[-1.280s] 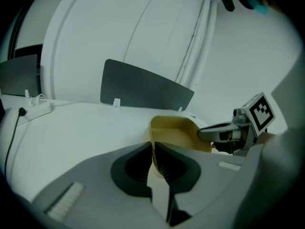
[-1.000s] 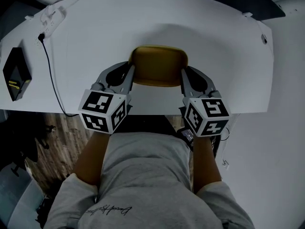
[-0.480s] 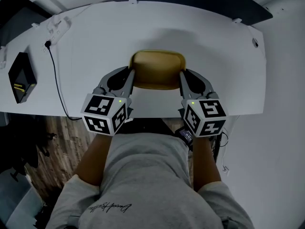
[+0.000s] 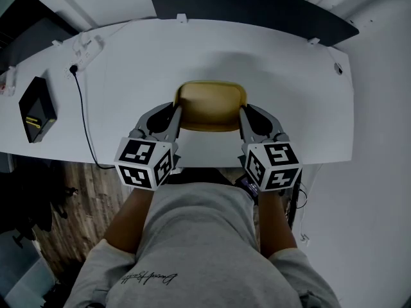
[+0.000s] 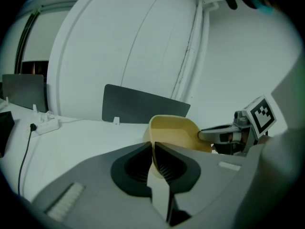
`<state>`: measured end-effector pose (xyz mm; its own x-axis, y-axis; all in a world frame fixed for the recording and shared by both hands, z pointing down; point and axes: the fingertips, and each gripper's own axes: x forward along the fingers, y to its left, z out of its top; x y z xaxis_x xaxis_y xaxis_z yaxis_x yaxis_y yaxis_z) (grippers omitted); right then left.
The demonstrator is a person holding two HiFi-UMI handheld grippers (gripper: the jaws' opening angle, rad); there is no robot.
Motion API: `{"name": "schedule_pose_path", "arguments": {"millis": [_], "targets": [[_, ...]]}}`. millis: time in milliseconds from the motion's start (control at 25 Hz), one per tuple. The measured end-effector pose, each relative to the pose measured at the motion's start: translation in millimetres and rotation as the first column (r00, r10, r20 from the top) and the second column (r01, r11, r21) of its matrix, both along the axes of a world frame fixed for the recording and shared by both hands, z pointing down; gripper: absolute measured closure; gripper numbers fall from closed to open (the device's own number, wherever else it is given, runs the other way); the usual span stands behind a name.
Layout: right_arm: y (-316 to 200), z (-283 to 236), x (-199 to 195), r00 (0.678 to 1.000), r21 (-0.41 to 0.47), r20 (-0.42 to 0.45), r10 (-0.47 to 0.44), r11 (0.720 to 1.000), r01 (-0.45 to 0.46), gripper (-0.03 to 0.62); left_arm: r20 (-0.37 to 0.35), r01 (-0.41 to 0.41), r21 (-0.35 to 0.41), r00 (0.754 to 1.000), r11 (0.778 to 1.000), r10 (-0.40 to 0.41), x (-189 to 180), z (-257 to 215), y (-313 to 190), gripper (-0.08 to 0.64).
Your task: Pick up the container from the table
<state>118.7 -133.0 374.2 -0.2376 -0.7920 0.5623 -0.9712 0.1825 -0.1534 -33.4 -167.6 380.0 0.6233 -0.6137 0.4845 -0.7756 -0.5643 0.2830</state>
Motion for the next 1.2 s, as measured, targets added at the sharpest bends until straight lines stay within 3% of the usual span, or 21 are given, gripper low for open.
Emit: {"name": "schedule_pose_path", "arguments": {"millis": [1200], "targets": [[-7.9, -25.2, -13.1, 0.999, 0.055, 0.015, -0.037, 0.998, 0.036, 0.557, -0.007, 0.043, 0.055, 0.999, 0.998, -0.043, -15.0, -28.9, -1.2, 0.538]]}}
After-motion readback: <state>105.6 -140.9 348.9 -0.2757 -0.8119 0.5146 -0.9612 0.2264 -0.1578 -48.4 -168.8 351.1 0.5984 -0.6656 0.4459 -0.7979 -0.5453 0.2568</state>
